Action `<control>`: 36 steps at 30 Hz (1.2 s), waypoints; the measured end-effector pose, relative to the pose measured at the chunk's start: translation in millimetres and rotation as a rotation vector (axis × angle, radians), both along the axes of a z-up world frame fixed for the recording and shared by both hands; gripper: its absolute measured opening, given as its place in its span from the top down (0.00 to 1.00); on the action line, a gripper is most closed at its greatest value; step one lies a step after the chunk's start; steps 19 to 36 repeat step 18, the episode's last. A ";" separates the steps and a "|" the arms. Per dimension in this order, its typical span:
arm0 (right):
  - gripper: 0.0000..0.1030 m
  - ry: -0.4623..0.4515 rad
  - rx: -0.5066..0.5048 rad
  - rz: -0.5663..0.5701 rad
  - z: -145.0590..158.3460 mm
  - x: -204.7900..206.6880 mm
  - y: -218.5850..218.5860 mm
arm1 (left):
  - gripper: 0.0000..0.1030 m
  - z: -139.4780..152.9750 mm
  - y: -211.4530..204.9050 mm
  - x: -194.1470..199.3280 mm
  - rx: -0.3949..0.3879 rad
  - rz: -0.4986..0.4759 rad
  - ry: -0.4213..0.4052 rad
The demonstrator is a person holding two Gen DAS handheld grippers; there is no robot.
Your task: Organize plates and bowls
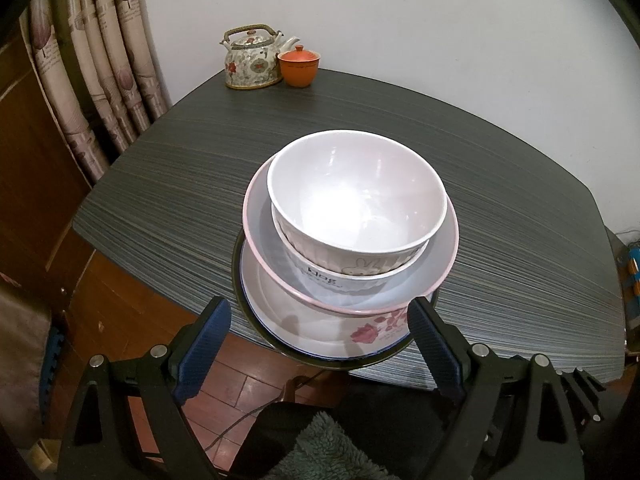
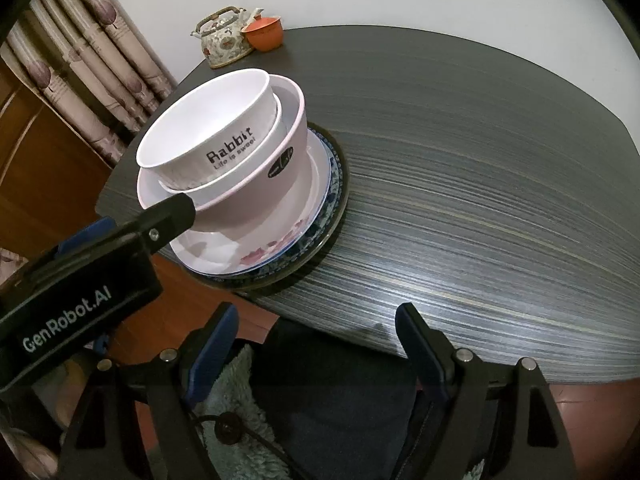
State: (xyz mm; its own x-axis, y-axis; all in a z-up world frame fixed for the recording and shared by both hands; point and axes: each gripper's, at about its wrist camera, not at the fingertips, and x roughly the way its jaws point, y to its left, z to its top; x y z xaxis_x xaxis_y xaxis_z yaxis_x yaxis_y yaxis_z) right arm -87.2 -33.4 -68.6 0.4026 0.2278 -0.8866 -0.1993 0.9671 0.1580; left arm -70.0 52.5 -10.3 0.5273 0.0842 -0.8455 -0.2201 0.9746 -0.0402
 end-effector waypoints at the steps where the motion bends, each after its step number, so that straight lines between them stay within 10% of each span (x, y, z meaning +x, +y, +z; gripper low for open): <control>1: 0.20 0.002 0.000 -0.002 -0.7 0.1 -0.4 | 0.15 -0.1 -0.3 -0.5 -0.002 -0.001 0.002; 36: 0.20 0.001 0.002 -0.006 -1.7 0.3 -1.4 | 0.15 -1.5 -2.1 0.9 -0.020 -0.029 0.005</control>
